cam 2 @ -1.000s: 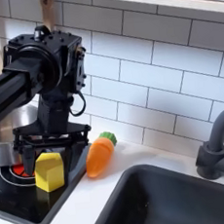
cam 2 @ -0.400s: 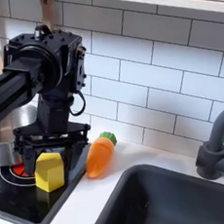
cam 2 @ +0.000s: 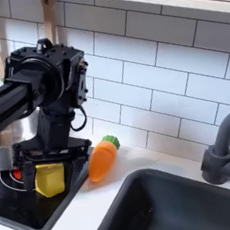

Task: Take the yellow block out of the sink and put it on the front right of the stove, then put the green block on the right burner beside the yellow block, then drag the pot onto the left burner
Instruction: 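Take the yellow block out of the sink and put it on the front right of the stove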

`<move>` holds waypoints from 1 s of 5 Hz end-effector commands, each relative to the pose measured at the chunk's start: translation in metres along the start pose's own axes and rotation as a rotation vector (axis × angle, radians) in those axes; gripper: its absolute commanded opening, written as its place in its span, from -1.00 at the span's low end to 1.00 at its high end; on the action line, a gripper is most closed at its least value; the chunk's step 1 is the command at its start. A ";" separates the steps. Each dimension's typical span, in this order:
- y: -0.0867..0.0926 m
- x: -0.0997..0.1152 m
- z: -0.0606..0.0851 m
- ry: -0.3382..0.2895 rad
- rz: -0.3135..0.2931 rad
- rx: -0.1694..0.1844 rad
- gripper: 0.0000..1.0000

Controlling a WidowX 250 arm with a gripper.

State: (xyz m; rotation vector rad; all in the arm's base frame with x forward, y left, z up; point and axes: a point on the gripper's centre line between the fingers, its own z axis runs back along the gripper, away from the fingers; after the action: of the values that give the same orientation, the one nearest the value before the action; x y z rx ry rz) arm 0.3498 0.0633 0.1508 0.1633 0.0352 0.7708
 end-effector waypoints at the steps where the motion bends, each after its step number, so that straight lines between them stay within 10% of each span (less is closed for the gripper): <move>1: -0.002 0.004 0.000 0.004 -0.018 0.002 1.00; 2: -0.001 0.003 0.002 0.001 -0.029 0.003 0.70; 3: -0.001 0.005 0.007 -0.011 -0.029 -0.009 -1.00; 5: -0.002 0.008 0.009 -0.017 -0.021 -0.012 -1.00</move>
State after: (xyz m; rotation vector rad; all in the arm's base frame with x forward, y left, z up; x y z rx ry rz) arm 0.3582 0.0646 0.1600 0.1581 0.0147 0.7422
